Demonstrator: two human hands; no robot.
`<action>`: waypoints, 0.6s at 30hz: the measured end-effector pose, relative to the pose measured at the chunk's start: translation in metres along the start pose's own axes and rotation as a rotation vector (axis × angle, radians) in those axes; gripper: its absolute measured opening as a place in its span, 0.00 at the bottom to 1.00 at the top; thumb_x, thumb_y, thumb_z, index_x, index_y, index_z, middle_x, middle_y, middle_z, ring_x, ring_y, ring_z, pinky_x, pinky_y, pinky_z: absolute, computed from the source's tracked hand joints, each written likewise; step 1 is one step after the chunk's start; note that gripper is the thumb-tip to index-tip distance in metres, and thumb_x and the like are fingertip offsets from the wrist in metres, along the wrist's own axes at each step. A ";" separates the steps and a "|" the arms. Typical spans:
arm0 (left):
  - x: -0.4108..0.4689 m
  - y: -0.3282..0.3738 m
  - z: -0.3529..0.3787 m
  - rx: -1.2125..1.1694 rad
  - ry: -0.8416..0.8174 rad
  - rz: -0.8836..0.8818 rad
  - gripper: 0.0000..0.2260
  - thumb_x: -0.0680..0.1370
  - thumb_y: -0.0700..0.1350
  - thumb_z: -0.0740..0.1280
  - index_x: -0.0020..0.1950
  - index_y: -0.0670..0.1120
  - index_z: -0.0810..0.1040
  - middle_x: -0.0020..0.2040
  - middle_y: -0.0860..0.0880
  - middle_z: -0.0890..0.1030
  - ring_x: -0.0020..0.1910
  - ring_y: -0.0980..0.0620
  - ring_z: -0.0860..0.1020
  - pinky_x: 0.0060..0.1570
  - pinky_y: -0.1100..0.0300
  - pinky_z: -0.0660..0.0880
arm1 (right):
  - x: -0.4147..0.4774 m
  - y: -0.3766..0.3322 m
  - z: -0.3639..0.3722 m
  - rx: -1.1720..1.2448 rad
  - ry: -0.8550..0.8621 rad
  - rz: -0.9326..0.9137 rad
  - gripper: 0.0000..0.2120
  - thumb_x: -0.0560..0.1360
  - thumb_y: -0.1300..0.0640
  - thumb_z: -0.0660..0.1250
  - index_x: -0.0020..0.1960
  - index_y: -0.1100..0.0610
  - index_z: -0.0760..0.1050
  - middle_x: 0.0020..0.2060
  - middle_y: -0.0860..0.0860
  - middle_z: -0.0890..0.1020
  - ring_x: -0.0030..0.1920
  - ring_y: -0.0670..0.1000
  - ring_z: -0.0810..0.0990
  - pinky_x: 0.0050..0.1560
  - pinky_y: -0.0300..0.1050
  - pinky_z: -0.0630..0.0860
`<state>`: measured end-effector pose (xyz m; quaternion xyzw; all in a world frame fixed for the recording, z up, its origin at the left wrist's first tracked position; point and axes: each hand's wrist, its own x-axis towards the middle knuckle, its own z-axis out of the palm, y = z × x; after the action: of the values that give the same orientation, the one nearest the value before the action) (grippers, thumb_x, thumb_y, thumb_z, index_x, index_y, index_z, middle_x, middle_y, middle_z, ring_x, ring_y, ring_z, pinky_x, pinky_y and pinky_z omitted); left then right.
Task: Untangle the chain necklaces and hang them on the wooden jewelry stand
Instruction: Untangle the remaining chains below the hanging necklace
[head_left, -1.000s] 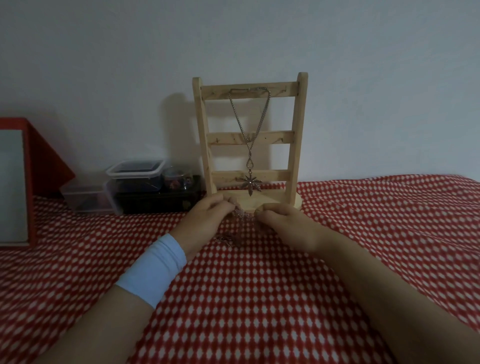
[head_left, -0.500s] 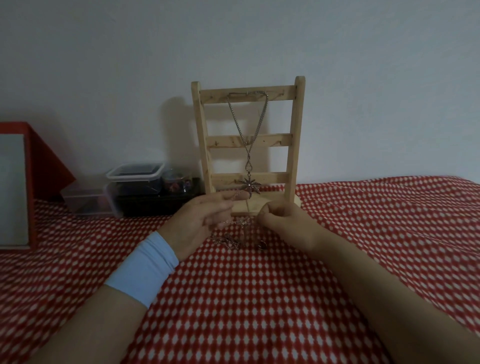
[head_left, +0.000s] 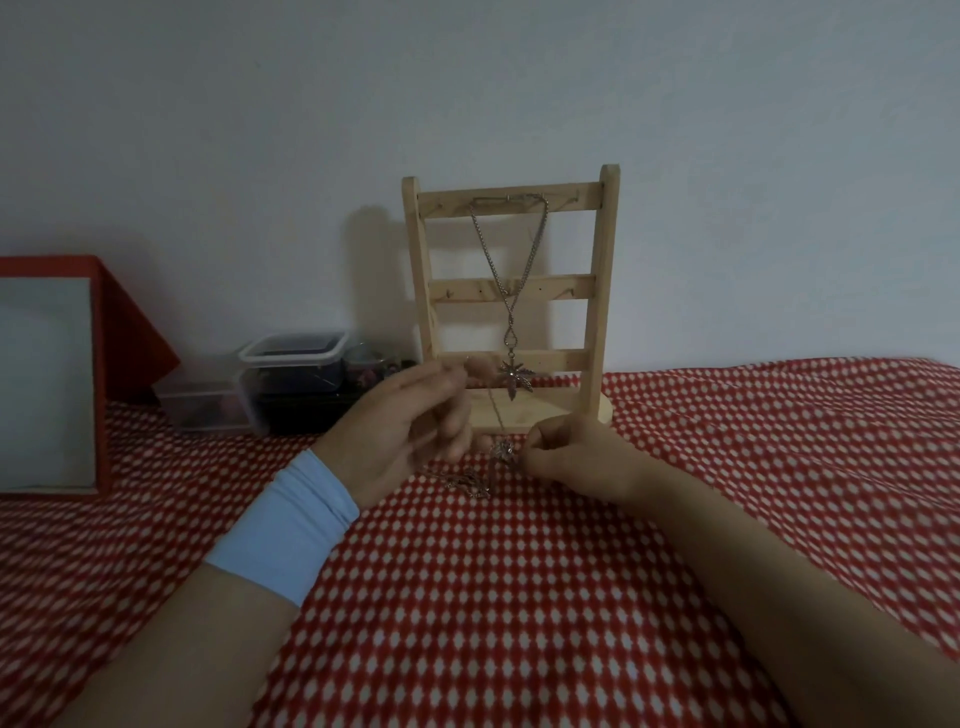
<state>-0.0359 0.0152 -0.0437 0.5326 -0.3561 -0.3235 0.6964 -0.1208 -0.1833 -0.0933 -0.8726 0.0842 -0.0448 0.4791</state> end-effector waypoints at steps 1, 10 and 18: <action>-0.001 0.001 0.001 -0.069 0.036 0.019 0.14 0.77 0.47 0.61 0.44 0.42 0.84 0.30 0.47 0.72 0.29 0.51 0.74 0.42 0.53 0.79 | 0.000 -0.003 0.000 -0.030 -0.028 0.000 0.06 0.77 0.56 0.70 0.41 0.53 0.82 0.39 0.43 0.84 0.42 0.40 0.82 0.44 0.31 0.75; -0.001 0.009 -0.004 -0.011 0.012 0.033 0.15 0.76 0.49 0.60 0.31 0.46 0.75 0.43 0.45 0.82 0.28 0.50 0.74 0.32 0.55 0.77 | 0.016 -0.049 -0.004 -0.083 -0.276 -0.109 0.11 0.78 0.56 0.65 0.58 0.47 0.79 0.52 0.41 0.83 0.58 0.42 0.80 0.60 0.40 0.72; 0.007 0.022 -0.031 -0.080 0.192 0.093 0.15 0.80 0.47 0.58 0.33 0.45 0.67 0.42 0.45 0.82 0.21 0.54 0.66 0.23 0.63 0.67 | 0.048 -0.058 0.003 0.008 -0.338 -0.160 0.06 0.81 0.59 0.68 0.50 0.59 0.83 0.41 0.46 0.87 0.42 0.44 0.84 0.48 0.34 0.79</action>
<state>-0.0042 0.0301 -0.0265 0.5159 -0.2990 -0.2521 0.7622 -0.0671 -0.1592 -0.0461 -0.8698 -0.0675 0.0642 0.4846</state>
